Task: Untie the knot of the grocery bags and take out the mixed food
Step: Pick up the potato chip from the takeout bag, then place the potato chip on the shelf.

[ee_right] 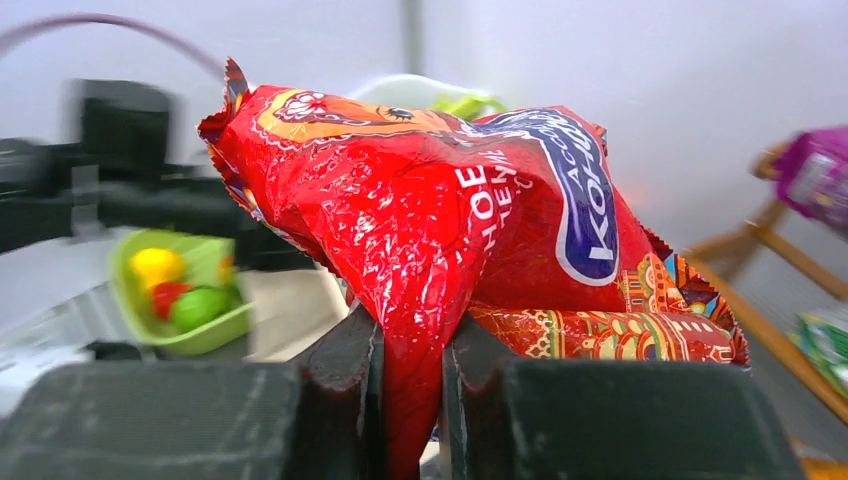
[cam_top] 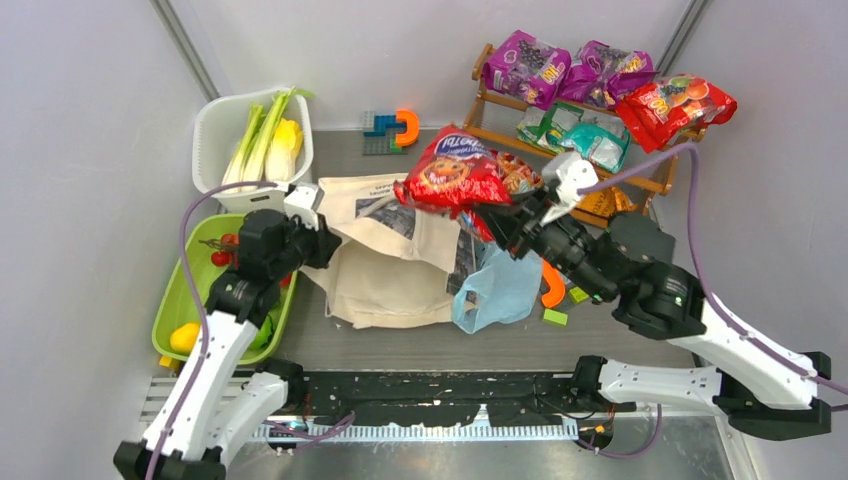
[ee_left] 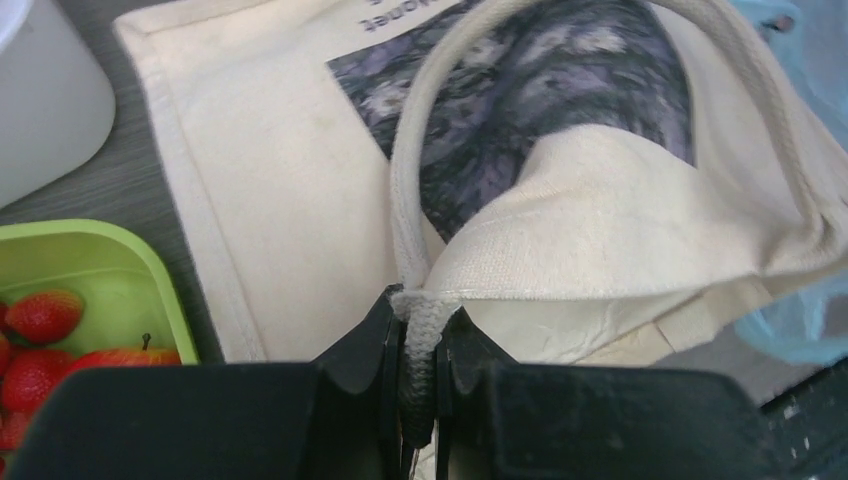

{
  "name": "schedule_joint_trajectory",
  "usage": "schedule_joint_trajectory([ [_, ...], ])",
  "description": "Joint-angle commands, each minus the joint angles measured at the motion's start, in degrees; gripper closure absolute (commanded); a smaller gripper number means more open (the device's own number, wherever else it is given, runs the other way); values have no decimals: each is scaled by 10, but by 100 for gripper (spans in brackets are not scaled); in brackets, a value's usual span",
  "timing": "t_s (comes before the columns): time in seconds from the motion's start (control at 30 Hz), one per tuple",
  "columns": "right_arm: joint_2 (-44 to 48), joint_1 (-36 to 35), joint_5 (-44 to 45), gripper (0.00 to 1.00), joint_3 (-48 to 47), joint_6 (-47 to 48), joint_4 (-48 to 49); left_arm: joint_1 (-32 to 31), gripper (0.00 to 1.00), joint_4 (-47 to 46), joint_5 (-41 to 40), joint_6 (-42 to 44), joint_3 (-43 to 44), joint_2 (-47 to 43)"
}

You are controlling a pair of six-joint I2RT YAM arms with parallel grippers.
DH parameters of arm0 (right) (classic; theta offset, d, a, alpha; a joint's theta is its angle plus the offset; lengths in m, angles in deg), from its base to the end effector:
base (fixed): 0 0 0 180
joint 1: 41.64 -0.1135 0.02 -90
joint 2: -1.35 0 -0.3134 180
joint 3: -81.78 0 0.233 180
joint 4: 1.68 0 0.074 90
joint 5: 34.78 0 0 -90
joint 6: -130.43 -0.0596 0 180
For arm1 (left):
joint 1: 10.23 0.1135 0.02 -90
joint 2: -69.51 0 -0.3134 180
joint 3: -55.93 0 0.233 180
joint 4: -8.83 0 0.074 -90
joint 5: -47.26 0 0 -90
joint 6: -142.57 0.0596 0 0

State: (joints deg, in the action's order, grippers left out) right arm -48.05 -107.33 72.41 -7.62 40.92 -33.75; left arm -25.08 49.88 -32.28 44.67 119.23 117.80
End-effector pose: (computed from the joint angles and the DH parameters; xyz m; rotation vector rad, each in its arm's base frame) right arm 0.0672 0.1060 0.5193 -0.5833 1.3585 0.7162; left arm 0.1477 -0.0504 0.3496 0.2402 2.0304 -0.4345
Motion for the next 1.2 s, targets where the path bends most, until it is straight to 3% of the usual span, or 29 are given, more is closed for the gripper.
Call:
schedule_joint_trajectory([
  [0.0, -35, 68, 74, 95, -54, 50, 93, 4, 98, 83, 129, 84, 7, -80],
  [0.03, -43, 83, 62, 95, -58, 43, 92, 4, 86, 99, 163, 99, 14, -93],
  [0.07, -46, 108, 56, 95, -59, 40, 91, 4, 66, 112, 194, 100, 22, -101],
  [0.13, -53, 137, 44, 95, -60, 33, 91, 3, 15, 131, 239, 88, 53, -106],
  [0.17, -56, 145, 39, 95, -61, 29, 91, 3, 2, 145, 255, 84, 72, -104],
  [0.33, -58, 191, 24, 95, -57, 12, 88, 3, 0, 149, 292, 37, 190, -85],
  [0.43, -53, 203, 33, 95, -49, 1, 89, 0, 0, 57, 302, -41, 208, -60],
  [0.53, -48, 207, 67, 95, -43, -2, 92, -62, 0, -58, 248, -102, 188, -12],
  [0.7, -38, 212, 109, 95, -34, -4, 92, -184, 1, -125, 134, -82, 209, 129],
  [0.93, -4, 214, 123, 95, -4, -22, 92, -238, 0, -240, 112, -75, 242, 309],
  [1.17, 17, 213, 127, 95, 16, -23, 87, -268, 1, -302, 88, -56, 276, 410],
])
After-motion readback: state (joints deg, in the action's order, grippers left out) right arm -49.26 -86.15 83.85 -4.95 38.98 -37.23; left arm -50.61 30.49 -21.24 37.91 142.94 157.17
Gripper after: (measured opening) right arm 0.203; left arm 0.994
